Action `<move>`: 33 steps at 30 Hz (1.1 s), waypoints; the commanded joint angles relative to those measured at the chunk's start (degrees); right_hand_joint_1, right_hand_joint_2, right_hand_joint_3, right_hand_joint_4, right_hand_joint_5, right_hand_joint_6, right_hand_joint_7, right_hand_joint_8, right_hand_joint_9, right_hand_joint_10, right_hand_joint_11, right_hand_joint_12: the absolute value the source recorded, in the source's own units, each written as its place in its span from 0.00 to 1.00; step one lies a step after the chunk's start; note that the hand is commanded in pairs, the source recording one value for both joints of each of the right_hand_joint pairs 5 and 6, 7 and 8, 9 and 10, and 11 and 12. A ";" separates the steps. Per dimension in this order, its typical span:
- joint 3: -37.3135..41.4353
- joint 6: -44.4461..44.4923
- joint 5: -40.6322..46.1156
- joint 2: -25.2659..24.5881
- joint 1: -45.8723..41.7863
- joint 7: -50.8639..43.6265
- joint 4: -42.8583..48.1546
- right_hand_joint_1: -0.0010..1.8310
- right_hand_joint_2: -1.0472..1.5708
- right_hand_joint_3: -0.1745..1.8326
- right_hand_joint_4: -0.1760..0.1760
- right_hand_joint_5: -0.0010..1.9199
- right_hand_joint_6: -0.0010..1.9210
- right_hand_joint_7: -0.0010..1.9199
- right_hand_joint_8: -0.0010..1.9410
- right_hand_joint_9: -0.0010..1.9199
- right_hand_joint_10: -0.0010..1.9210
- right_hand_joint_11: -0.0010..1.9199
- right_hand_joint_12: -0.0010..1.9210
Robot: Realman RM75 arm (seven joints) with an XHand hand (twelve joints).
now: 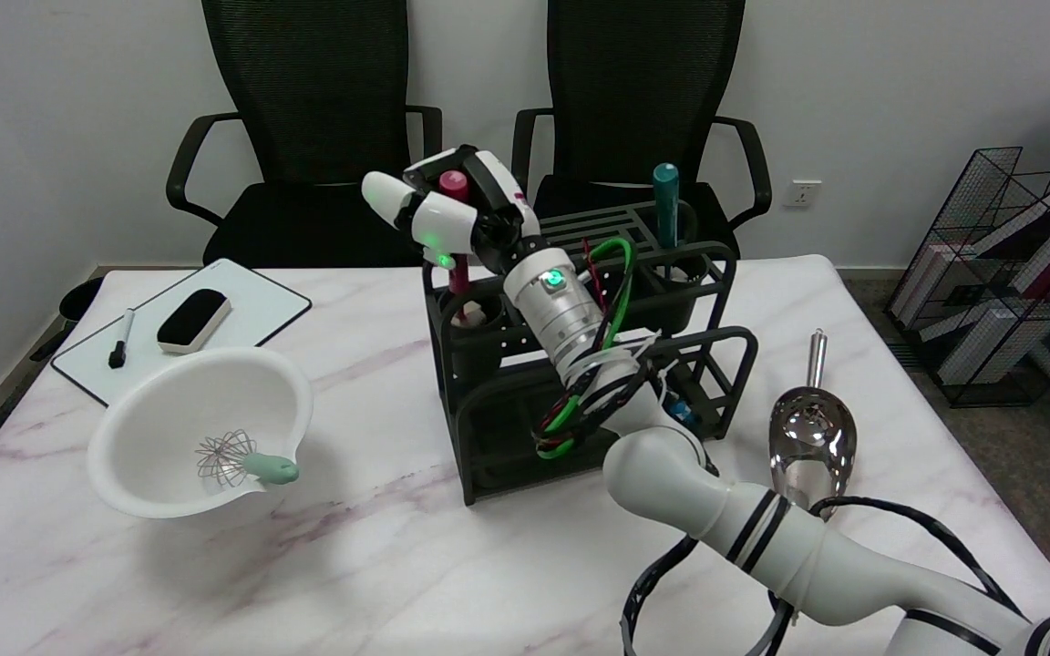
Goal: Pick up the pink sponge bottle brush.
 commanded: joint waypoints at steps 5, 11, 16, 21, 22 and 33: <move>0.93 -12.71 13.91 4.46 7.00 -0.07 1.44 0.53 1.00 0.35 0.50 1.00 1.00 1.00 0.99 1.00 1.00 1.00 1.00; 1.54 -14.17 15.00 6.25 7.48 -0.07 2.68 0.52 1.00 0.35 0.50 1.00 1.00 1.00 0.99 1.00 1.00 1.00 1.00; 2.86 -14.63 15.00 7.75 7.50 -0.07 4.08 0.52 1.00 0.35 0.50 1.00 1.00 1.00 0.99 1.00 1.00 1.00 1.00; 3.98 -16.72 15.86 9.70 7.62 -0.07 5.53 0.52 1.00 0.34 0.50 1.00 1.00 1.00 0.99 1.00 1.00 1.00 1.00; 4.22 -17.39 16.68 10.26 7.48 -0.07 5.59 0.53 1.00 0.34 0.50 1.00 1.00 1.00 0.99 1.00 1.00 1.00 1.00; 4.67 -18.08 18.99 12.88 5.81 -0.35 5.17 0.53 1.00 0.32 0.50 1.00 1.00 1.00 0.99 1.00 1.00 1.00 1.00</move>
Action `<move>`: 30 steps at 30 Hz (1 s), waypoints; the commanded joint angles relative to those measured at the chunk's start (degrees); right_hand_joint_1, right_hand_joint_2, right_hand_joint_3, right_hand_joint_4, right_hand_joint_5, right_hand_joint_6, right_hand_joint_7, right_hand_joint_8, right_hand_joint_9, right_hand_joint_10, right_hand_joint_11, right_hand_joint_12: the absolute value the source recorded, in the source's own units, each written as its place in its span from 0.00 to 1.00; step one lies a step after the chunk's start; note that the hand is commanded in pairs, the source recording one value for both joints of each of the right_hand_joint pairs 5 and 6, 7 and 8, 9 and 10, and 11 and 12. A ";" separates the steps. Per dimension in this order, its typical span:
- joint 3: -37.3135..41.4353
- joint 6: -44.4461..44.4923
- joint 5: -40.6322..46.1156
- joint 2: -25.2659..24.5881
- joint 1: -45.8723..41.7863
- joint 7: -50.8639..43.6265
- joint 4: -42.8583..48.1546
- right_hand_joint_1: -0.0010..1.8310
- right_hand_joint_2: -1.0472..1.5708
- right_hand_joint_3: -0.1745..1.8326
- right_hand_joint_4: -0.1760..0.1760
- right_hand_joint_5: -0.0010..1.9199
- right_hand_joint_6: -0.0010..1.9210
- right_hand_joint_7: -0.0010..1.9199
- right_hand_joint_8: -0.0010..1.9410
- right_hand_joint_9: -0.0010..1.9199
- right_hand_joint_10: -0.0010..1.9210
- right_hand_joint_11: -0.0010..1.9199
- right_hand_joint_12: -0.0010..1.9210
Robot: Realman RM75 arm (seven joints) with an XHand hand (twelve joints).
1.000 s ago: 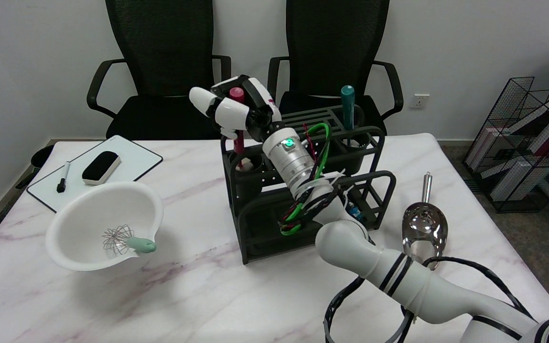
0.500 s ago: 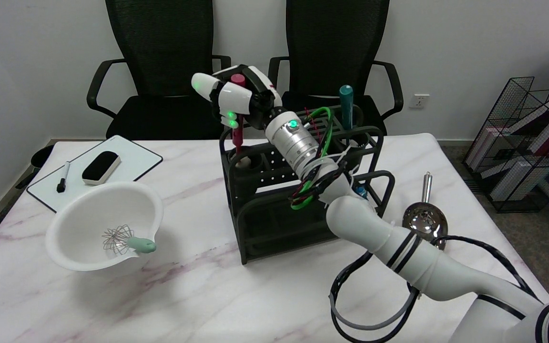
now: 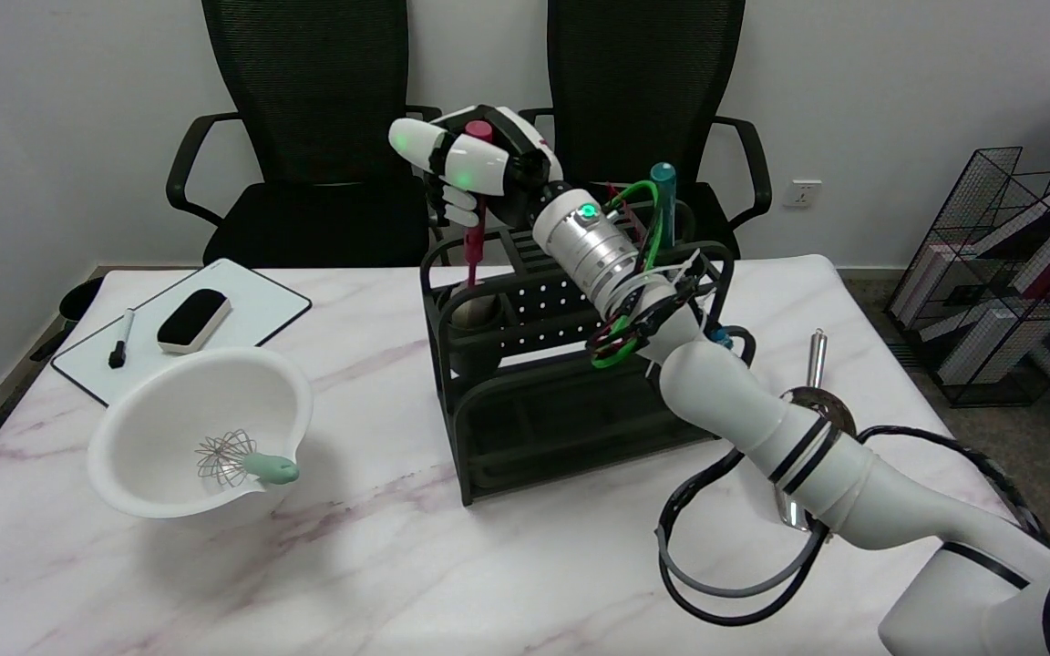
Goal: Pick up the pink sponge bottle brush.
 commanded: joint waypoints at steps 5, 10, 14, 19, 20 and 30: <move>3.15 -3.36 3.67 5.40 -1.55 -0.42 3.45 0.53 1.00 0.31 0.50 1.00 1.00 1.00 0.99 1.00 1.00 1.00 1.00; 4.87 -3.60 3.03 5.84 -1.20 -0.50 7.16 0.54 1.00 0.30 0.50 1.00 1.00 1.00 0.99 1.00 1.00 1.00 1.00; 5.22 -4.32 3.36 5.89 -0.16 -0.50 9.90 0.54 1.00 0.29 0.50 1.00 1.00 1.00 0.99 1.00 1.00 1.00 1.00; 5.21 -4.31 4.27 5.48 1.18 -0.02 12.43 0.53 1.00 0.30 0.50 1.00 1.00 1.00 0.99 1.00 1.00 1.00 1.00; 5.22 -4.39 4.44 5.54 1.49 -0.02 13.01 0.53 1.00 0.30 0.50 1.00 1.00 1.00 0.99 1.00 1.00 1.00 1.00; 3.67 -3.89 9.61 5.40 1.18 -0.28 15.40 0.53 1.00 0.32 0.50 1.00 1.00 1.00 0.99 1.00 1.00 1.00 1.00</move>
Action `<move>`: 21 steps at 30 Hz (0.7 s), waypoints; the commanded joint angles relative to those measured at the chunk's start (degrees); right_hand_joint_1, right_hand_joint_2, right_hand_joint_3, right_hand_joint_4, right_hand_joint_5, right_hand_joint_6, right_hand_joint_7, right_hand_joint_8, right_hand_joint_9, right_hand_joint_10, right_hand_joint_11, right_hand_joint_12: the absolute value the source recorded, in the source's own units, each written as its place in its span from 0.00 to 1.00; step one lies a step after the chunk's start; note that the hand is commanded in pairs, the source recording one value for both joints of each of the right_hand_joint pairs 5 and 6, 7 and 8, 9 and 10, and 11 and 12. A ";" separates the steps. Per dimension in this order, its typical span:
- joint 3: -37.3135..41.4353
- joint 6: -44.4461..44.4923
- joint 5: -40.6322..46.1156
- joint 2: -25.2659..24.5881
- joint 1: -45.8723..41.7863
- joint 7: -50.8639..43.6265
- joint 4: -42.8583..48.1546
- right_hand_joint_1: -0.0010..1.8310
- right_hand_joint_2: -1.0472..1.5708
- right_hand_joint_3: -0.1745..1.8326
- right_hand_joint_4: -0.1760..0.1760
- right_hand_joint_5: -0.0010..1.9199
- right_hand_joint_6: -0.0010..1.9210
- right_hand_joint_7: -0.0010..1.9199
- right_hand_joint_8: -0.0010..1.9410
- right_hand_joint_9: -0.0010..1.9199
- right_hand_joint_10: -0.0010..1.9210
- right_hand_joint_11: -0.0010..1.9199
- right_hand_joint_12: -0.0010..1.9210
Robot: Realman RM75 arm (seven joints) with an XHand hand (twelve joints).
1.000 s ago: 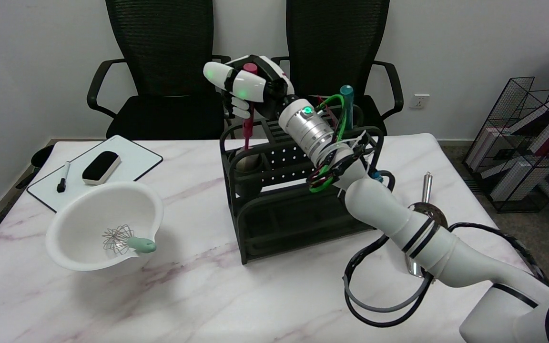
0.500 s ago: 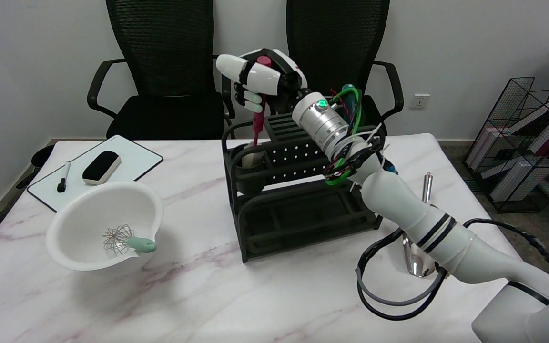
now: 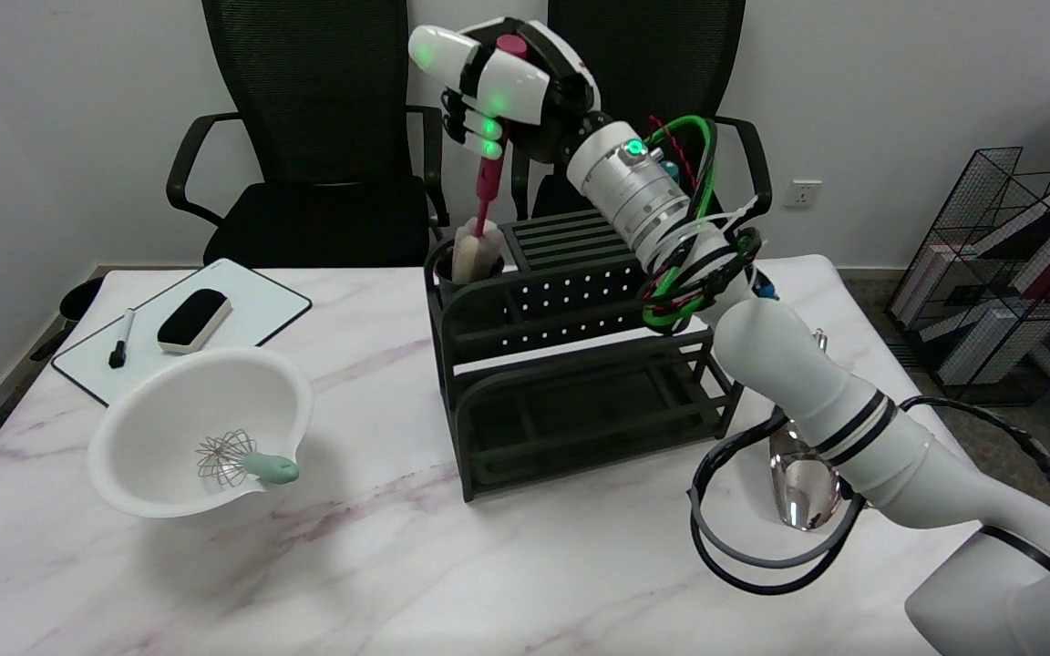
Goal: Pick up the pink sponge bottle brush.
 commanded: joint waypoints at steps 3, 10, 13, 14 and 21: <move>-1.20 0.01 6.25 0.33 0.18 -0.22 5.49 0.53 1.00 0.33 0.50 1.00 1.00 1.00 0.99 1.00 1.00 1.00 1.00; 1.04 0.59 5.77 1.10 -1.40 -0.30 11.05 0.53 1.00 0.34 0.50 1.00 1.00 1.00 0.99 1.00 1.00 1.00 1.00; 1.18 1.54 6.13 1.20 -2.29 -0.17 14.41 0.54 1.00 0.35 0.50 1.00 1.00 1.00 0.99 1.00 1.00 1.00 1.00; 0.25 2.91 6.17 1.20 -2.73 0.06 15.56 0.54 1.00 0.35 0.50 1.00 1.00 1.00 0.99 1.00 1.00 1.00 1.00; -7.60 11.45 6.25 -0.06 -5.63 1.05 17.15 0.55 1.00 0.39 0.50 1.00 1.00 1.00 0.99 1.00 1.00 1.00 1.00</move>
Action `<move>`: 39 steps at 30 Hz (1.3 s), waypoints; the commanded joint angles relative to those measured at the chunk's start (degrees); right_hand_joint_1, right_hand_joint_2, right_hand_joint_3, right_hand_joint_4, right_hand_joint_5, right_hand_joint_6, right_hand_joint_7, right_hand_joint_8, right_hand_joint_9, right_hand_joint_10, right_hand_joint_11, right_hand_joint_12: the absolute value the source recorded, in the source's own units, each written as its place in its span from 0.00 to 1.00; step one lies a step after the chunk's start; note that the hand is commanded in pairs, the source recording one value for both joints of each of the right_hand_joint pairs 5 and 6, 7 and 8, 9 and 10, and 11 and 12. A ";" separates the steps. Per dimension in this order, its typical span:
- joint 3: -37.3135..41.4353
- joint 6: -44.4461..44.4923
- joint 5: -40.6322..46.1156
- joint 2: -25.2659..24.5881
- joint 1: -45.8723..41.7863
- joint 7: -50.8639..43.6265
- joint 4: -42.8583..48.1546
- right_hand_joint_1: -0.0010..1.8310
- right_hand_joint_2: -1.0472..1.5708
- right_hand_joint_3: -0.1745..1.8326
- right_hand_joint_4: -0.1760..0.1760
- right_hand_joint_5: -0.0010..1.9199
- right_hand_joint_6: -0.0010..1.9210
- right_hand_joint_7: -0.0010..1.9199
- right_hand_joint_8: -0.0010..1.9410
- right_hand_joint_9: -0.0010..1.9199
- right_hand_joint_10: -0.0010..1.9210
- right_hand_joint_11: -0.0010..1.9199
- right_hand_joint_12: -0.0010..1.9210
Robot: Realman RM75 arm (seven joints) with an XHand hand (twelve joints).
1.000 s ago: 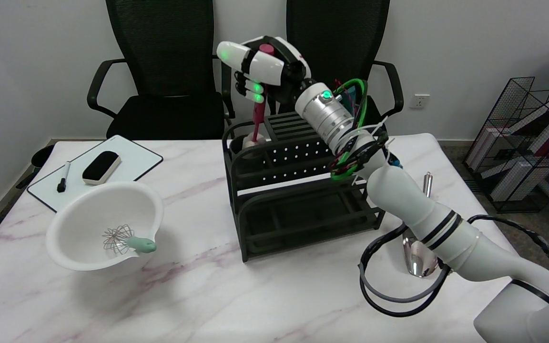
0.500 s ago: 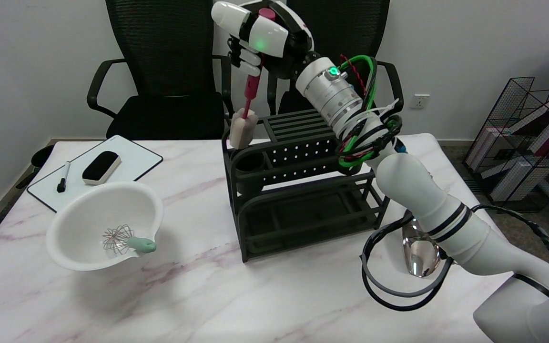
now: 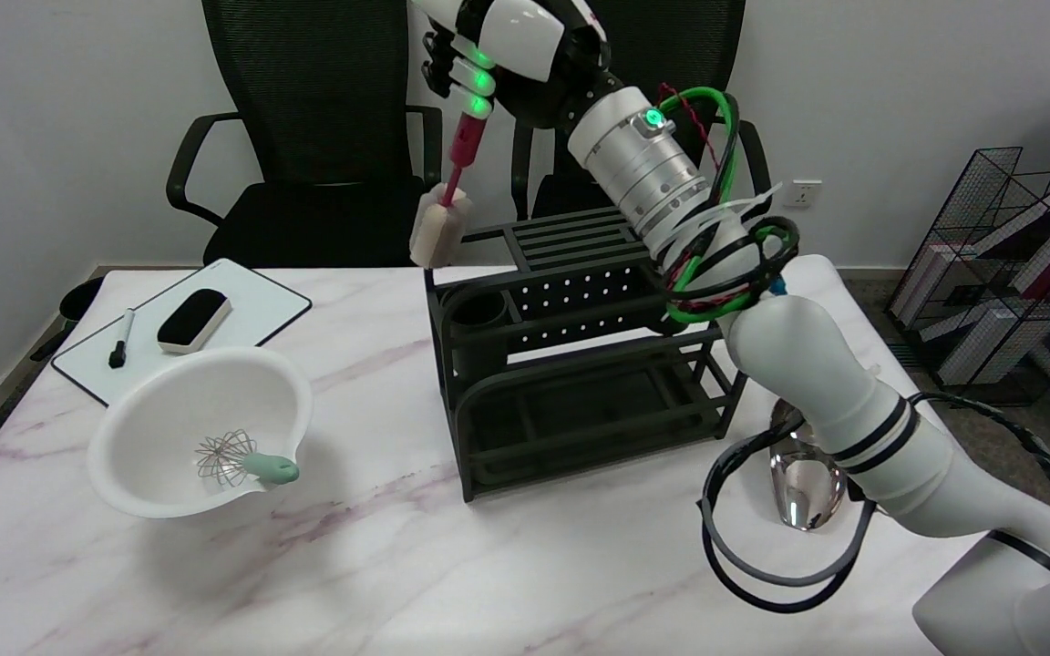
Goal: Pick up the pink sponge bottle brush.
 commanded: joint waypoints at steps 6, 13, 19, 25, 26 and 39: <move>-11.05 13.22 -0.96 -2.31 -10.71 1.25 8.71 0.54 1.00 0.42 0.50 1.00 1.00 1.00 0.99 1.00 1.00 1.00 1.00; -10.61 29.12 -15.02 -0.76 -25.02 8.17 8.25 0.55 1.00 0.39 0.50 1.00 1.00 1.00 0.99 1.00 1.00 1.00 1.00; -11.01 44.80 -25.02 2.12 -38.56 9.18 8.07 0.55 1.00 0.43 0.50 1.00 1.00 1.00 0.99 1.00 1.00 1.00 1.00; -11.83 54.62 -29.78 1.83 -48.11 9.47 8.00 0.55 1.00 0.48 0.50 1.00 1.00 1.00 0.99 1.00 1.00 1.00 1.00; -12.09 55.64 -30.23 2.04 -49.31 9.76 7.94 0.55 1.00 0.48 0.50 1.00 1.00 1.00 0.99 1.00 1.00 1.00 1.00; -16.05 70.66 -40.78 4.16 -59.78 11.24 6.89 0.53 1.00 0.61 0.50 1.00 1.00 1.00 0.99 1.00 1.00 1.00 1.00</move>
